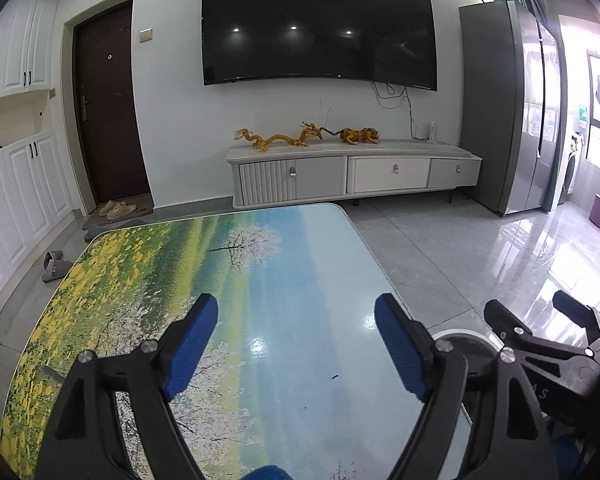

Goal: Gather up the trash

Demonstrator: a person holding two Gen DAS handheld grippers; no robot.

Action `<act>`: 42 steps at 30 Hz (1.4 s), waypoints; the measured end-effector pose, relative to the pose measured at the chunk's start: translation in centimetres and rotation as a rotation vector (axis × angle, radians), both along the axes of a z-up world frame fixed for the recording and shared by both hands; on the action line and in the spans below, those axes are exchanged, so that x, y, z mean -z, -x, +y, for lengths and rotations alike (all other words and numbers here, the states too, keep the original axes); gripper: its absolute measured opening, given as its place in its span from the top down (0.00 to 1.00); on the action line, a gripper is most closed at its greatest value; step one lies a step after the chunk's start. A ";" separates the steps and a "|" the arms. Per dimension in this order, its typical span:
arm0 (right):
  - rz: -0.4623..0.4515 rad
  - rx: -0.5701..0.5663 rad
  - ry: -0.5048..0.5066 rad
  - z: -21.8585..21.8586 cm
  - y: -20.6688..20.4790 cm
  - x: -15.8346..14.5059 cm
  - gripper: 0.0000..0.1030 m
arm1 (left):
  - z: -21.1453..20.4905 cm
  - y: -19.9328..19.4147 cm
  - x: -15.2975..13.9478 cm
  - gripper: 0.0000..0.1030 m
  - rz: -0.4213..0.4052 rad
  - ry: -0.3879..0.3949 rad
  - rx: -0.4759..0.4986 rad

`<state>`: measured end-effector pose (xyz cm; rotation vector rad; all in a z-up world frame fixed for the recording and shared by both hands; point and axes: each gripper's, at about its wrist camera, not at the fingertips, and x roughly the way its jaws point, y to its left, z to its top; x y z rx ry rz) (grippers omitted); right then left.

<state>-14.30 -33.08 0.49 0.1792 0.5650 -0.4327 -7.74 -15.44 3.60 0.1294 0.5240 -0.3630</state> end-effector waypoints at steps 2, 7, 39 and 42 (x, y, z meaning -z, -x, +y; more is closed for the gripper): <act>-0.004 -0.002 0.006 0.3 0.1 -0.2 0.00 | 0.3 0.1 -0.2 0.18 -0.007 0.007 -0.011; -0.017 -0.006 0.015 0.6 0.2 -0.5 0.00 | 0.6 0.4 -0.6 0.18 -0.040 0.017 -0.028; -0.102 0.015 0.038 0.8 1.5 -1.9 0.00 | 1.8 0.9 -1.1 0.07 -0.106 0.040 -0.089; -0.101 0.018 0.038 0.7 1.5 -1.8 0.00 | 1.8 1.0 -1.1 0.07 -0.104 0.042 -0.089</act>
